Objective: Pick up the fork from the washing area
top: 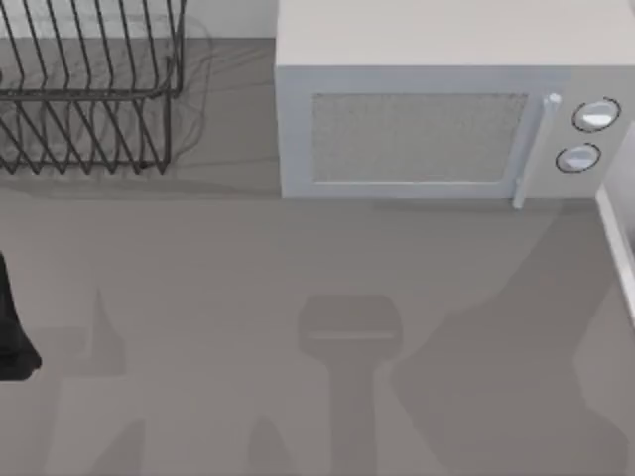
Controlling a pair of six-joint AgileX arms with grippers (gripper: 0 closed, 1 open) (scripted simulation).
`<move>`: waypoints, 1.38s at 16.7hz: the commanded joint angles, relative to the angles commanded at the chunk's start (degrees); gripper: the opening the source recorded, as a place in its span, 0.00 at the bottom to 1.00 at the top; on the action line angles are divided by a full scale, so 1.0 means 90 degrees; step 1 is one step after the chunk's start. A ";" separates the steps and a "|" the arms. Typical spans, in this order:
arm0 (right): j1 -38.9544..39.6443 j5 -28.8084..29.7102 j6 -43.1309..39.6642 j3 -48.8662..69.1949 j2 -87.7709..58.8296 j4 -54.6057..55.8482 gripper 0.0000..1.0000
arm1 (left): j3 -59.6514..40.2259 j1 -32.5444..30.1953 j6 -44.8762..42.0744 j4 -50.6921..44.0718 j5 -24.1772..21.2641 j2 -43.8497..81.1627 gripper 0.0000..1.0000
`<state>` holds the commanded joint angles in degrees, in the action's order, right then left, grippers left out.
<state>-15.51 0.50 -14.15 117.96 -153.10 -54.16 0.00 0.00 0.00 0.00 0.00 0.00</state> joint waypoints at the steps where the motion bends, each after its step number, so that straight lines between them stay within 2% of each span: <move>1: -0.0003 0.0001 0.0000 -0.0110 -0.0078 0.0149 1.00 | 0.0000 0.0000 0.0000 0.0000 0.0000 0.0000 1.00; 6: -0.0005 0.0002 0.0000 -0.0187 -0.0135 0.0245 1.00 | 0.0000 0.0000 0.0000 0.0000 0.0000 0.0000 1.00; 19: -0.0005 0.0002 0.0000 -0.0187 -0.0135 0.0245 0.02 | 0.0000 0.0000 0.0000 0.0000 0.0000 0.0000 1.00; 23: -0.0005 0.0002 0.0000 -0.0187 -0.0135 0.0245 0.00 | 0.0000 0.0000 0.0000 0.0000 0.0000 0.0000 1.00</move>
<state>-15.55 0.52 -14.16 116.27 -154.32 -51.96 0.00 0.00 0.00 0.00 0.00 0.00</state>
